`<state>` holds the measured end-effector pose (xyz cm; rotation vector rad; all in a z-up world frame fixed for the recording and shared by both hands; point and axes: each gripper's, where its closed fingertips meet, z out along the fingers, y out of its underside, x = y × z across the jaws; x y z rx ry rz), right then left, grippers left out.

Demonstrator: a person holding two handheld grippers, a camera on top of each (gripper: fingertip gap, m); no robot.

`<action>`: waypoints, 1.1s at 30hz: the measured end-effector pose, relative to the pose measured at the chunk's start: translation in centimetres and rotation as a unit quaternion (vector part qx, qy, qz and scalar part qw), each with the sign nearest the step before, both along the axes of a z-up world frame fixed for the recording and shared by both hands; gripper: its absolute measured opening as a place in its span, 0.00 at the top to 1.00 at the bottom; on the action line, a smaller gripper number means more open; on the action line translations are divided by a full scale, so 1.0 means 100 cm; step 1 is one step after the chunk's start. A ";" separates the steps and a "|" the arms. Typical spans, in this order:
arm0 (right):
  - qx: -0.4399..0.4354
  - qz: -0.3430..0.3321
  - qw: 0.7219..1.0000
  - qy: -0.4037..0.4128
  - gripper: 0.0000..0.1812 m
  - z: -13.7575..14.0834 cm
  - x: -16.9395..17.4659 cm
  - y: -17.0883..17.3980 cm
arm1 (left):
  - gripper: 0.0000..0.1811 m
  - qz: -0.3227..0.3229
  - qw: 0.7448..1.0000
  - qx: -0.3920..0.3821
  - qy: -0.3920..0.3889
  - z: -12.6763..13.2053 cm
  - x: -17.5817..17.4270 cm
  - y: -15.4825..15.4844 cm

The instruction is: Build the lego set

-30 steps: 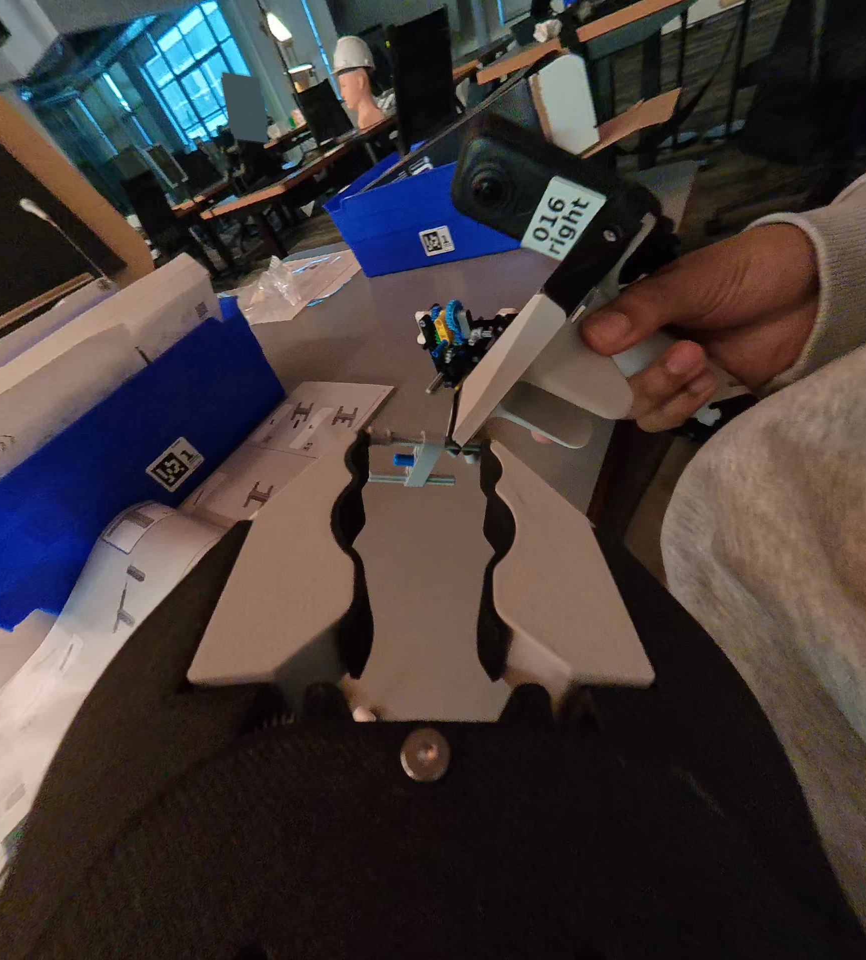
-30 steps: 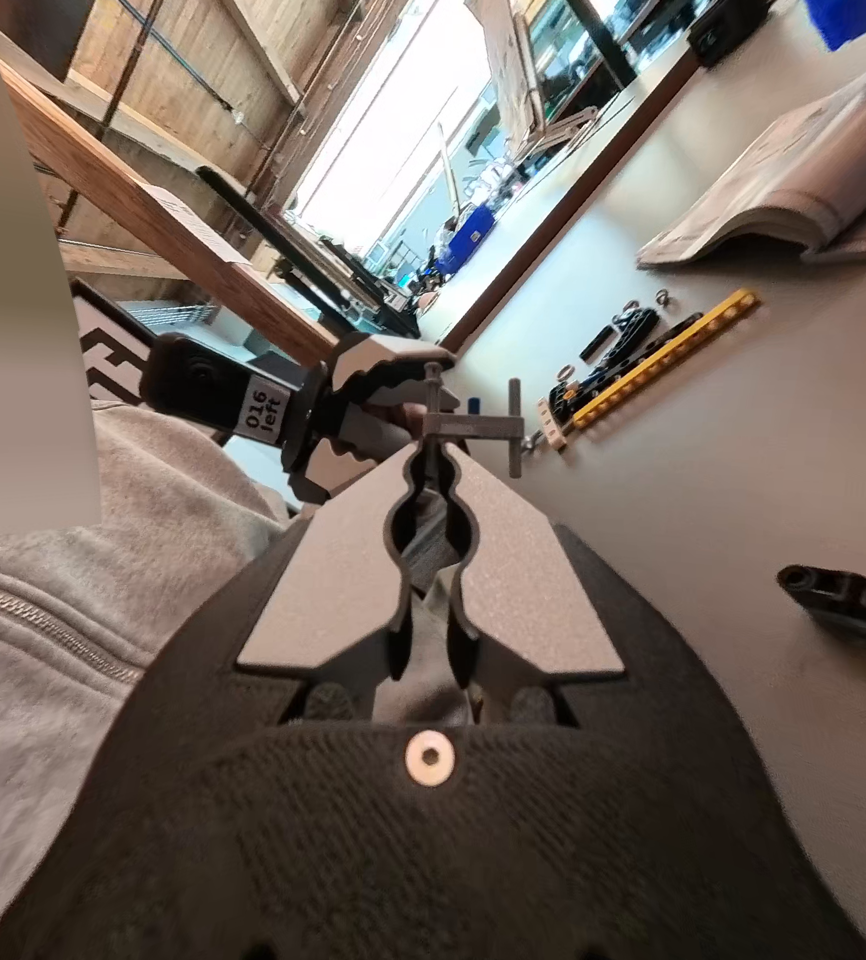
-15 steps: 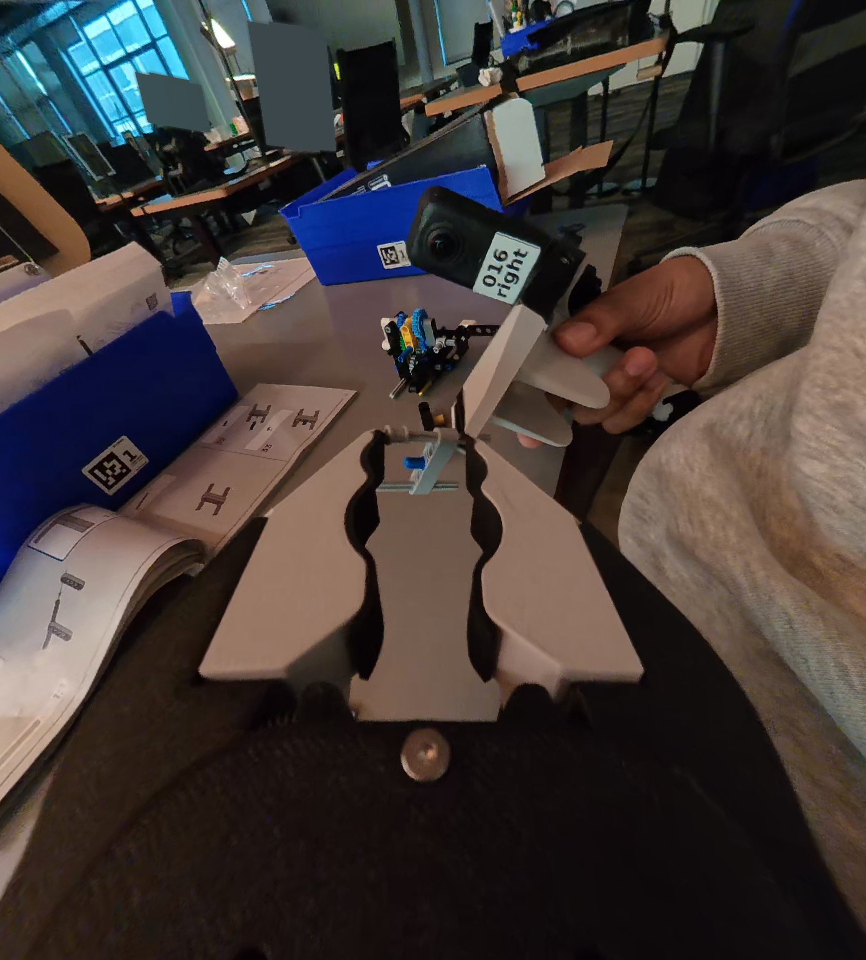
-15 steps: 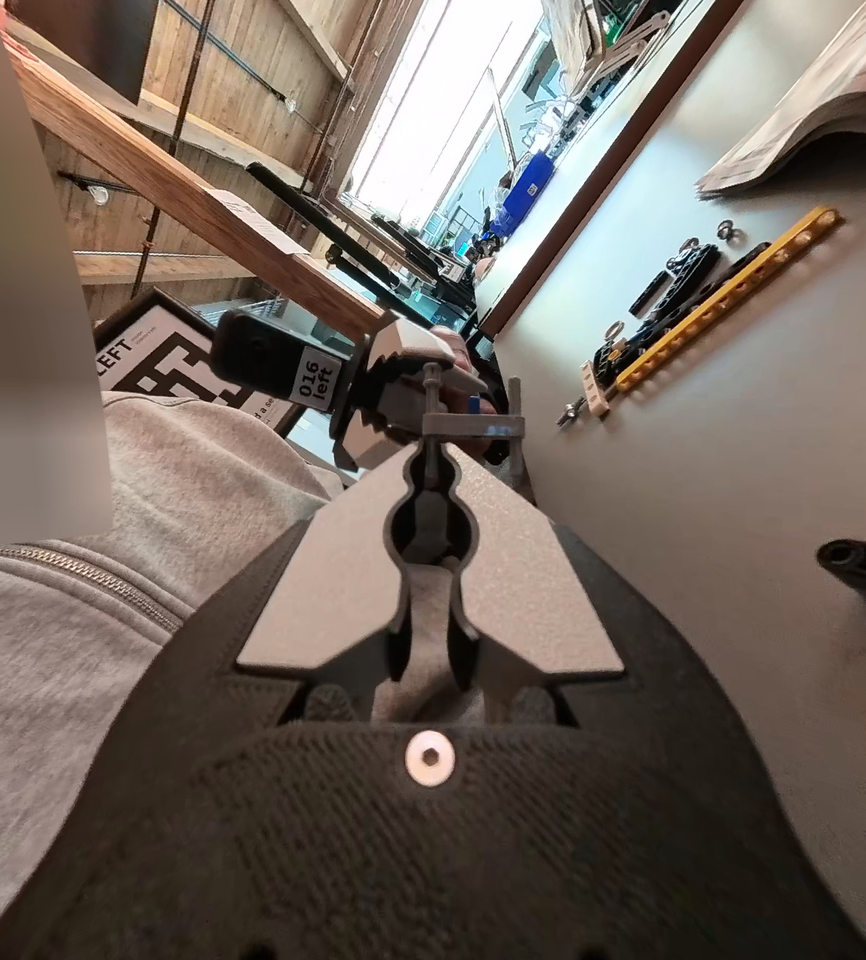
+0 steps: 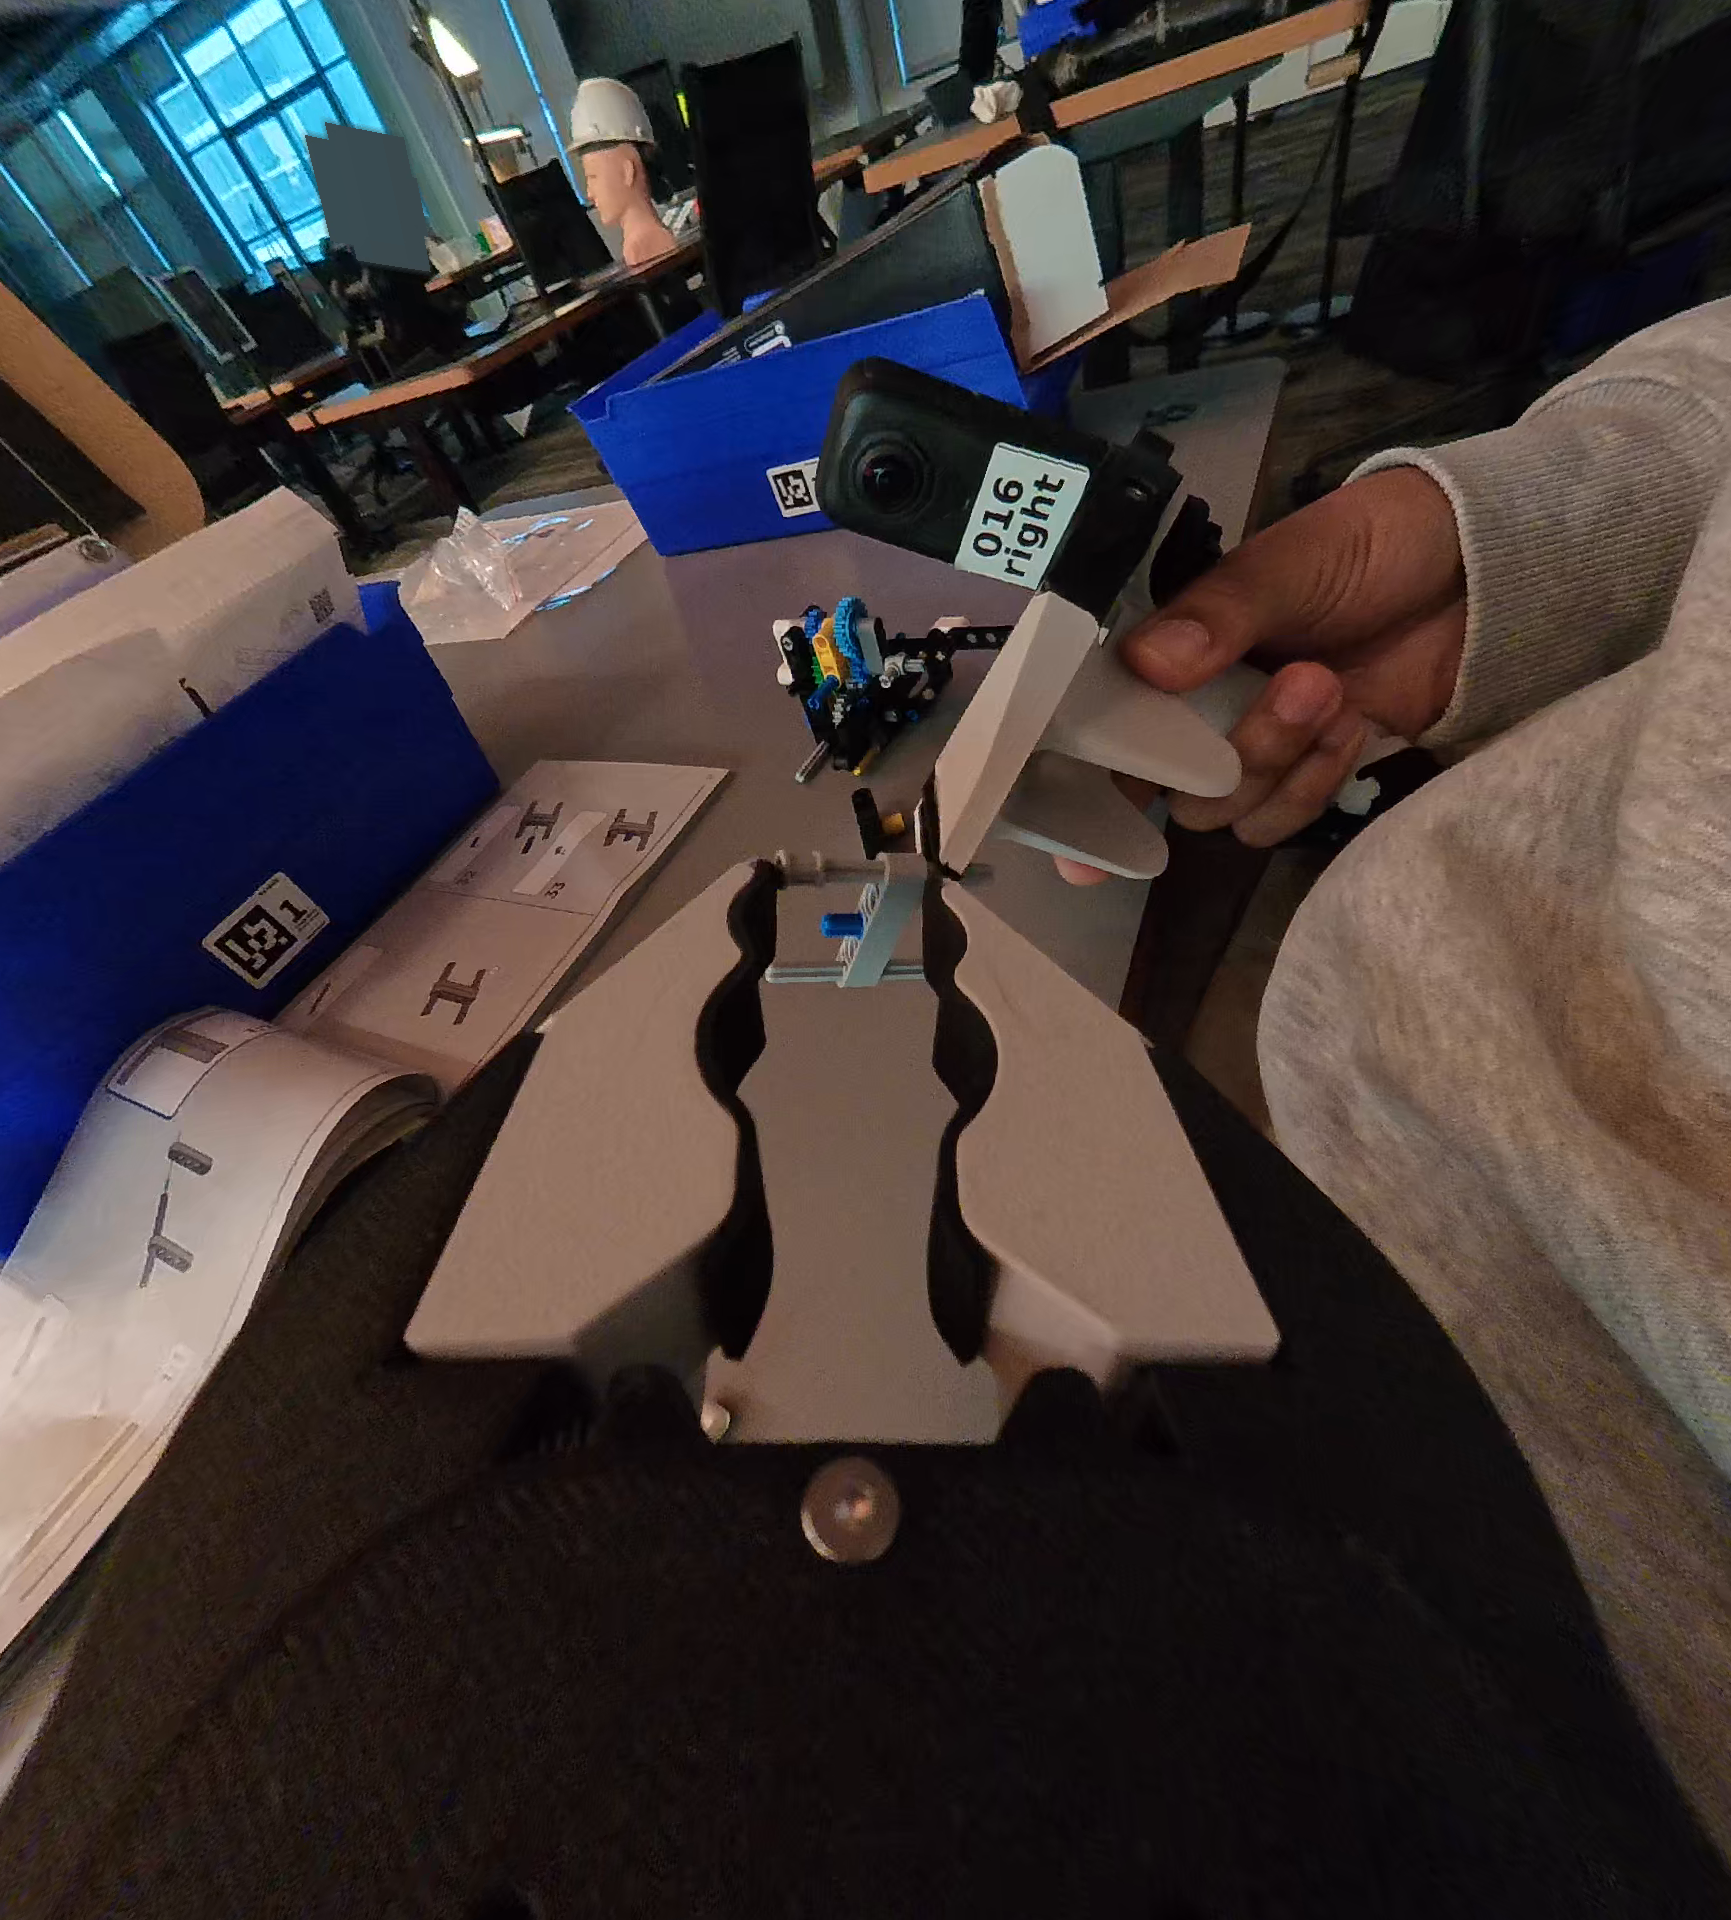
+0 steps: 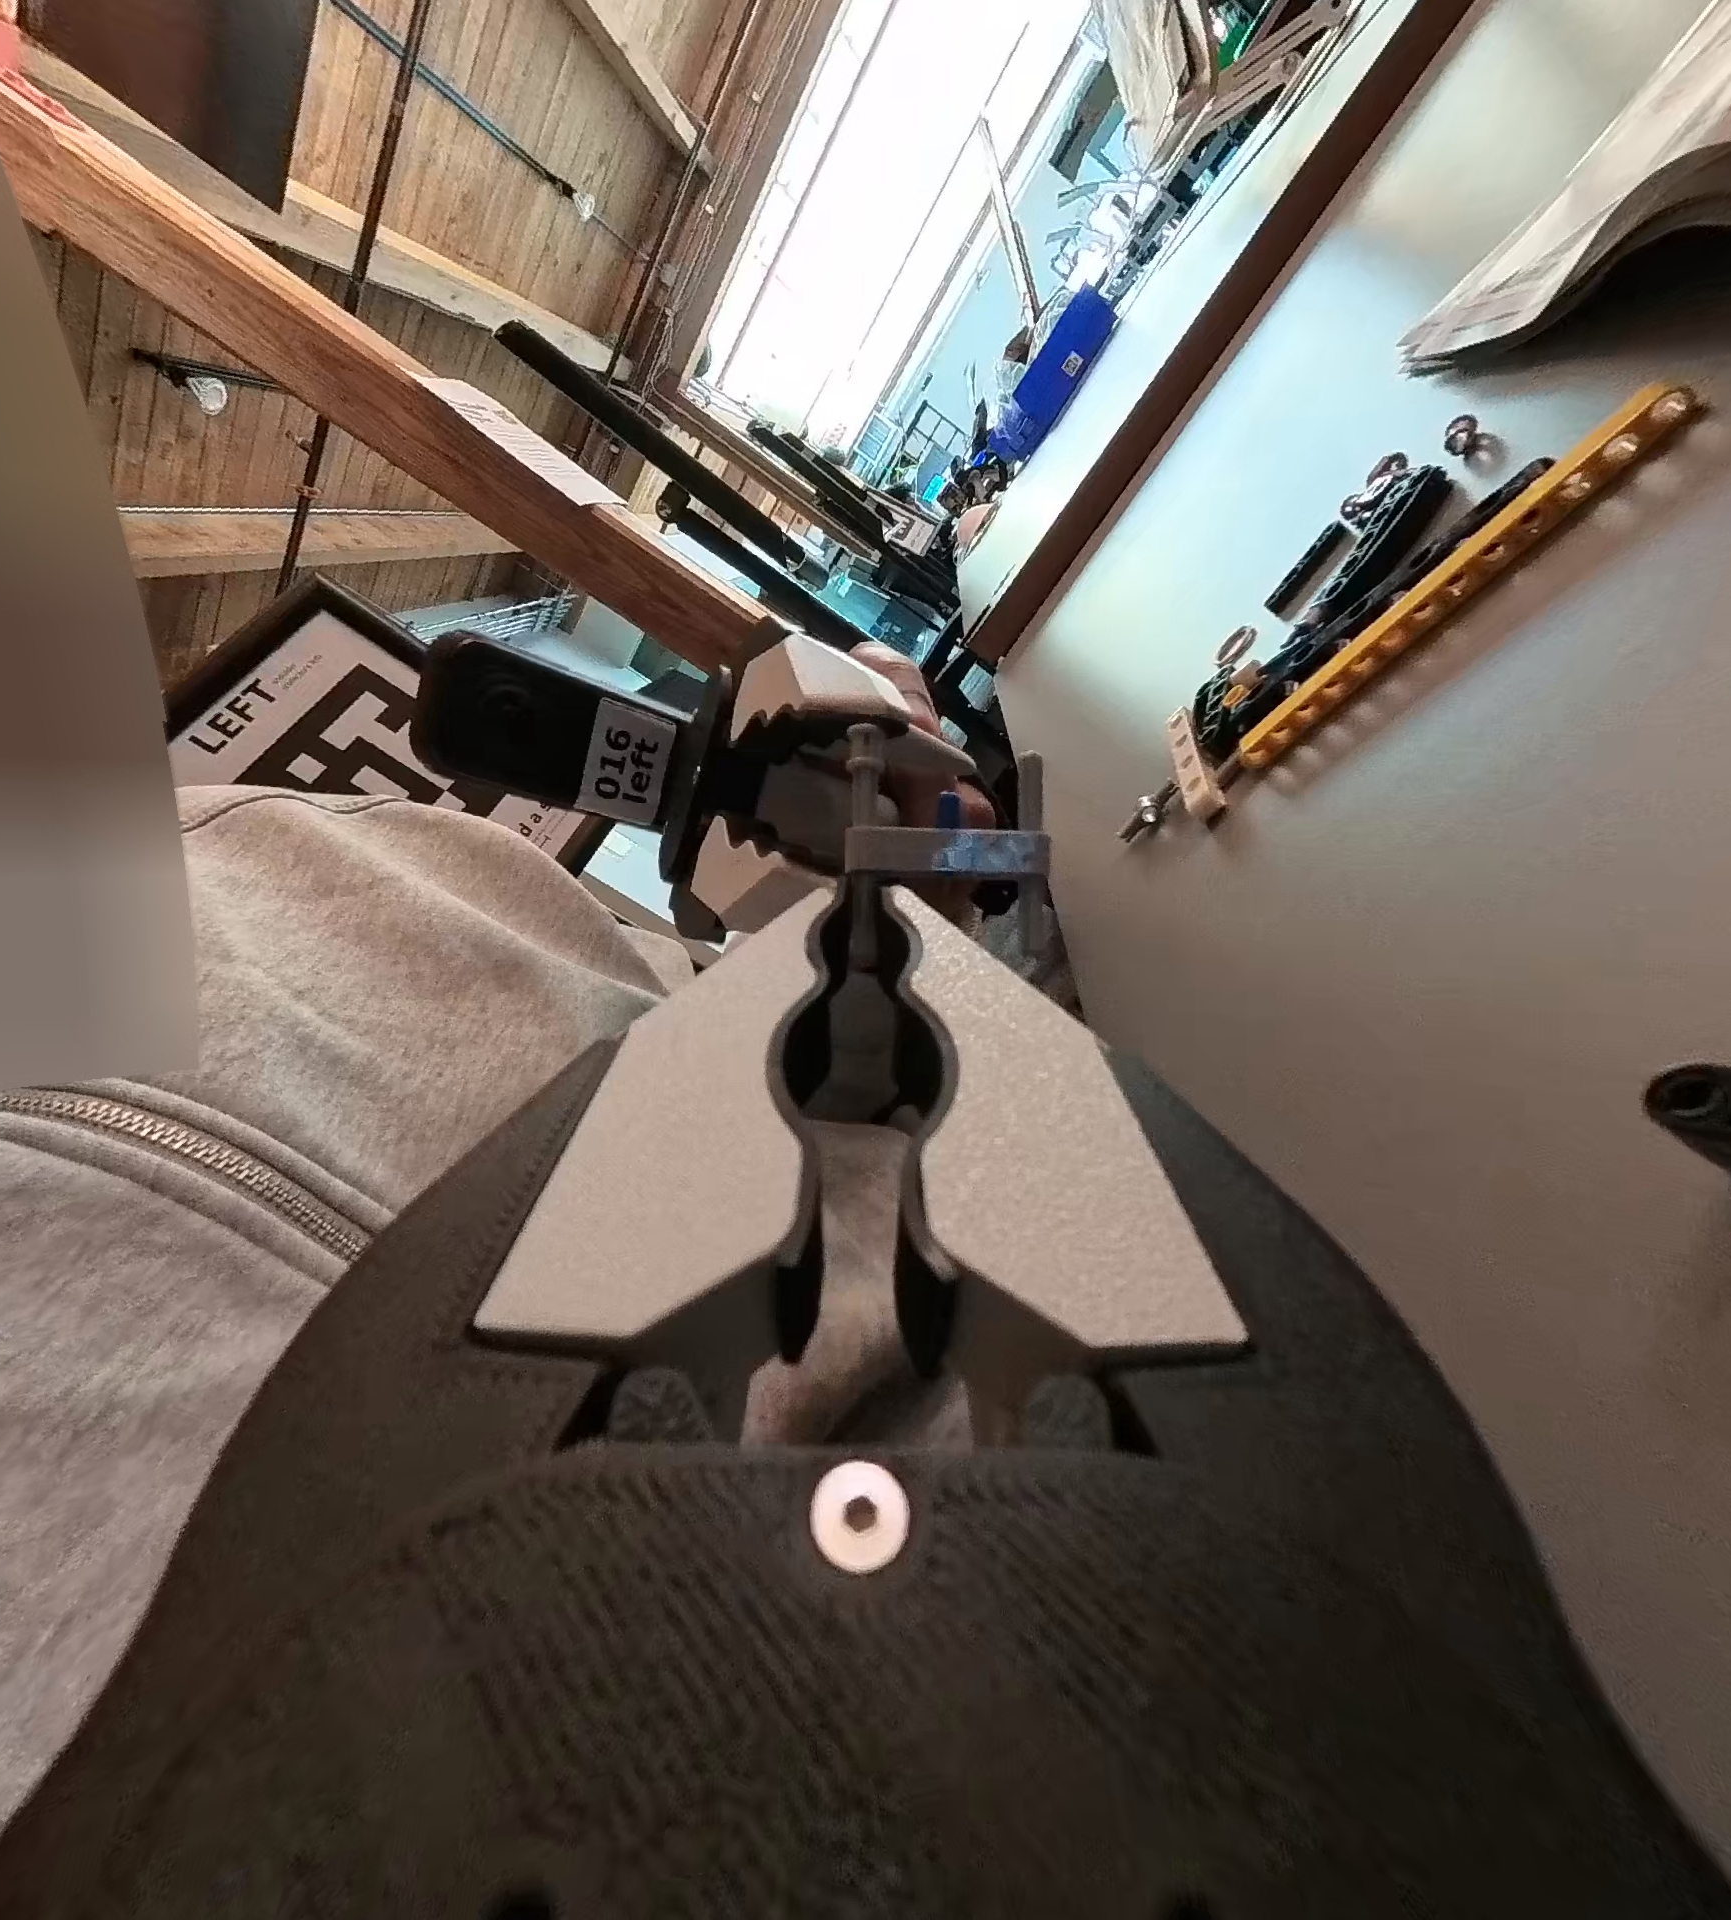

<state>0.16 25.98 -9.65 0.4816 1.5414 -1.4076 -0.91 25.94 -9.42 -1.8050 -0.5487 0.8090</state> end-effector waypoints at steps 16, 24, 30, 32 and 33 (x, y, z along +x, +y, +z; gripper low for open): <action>0.006 -0.002 1.000 -0.004 0.99 -0.001 0.000 -0.001 | 0.86 0.003 1.000 -0.007 -0.006 -0.001 0.000 0.000; 0.008 -0.005 1.000 -0.012 0.99 -0.001 -0.001 -0.002 | 0.86 0.009 1.000 -0.012 -0.008 -0.001 -0.001 0.000; 0.011 -0.018 0.999 -0.050 0.99 -0.001 -0.005 -0.002 | 0.86 0.032 0.999 -0.027 0.001 0.000 -0.004 -0.001; 0.023 -0.021 0.998 -0.056 0.99 -0.005 -0.006 -0.002 | 0.86 0.035 0.999 -0.039 -0.003 -0.004 -0.005 0.000; 0.027 -0.024 0.998 -0.055 0.99 -0.006 -0.007 -0.002 | 0.86 0.038 0.998 -0.042 -0.006 -0.005 -0.006 0.000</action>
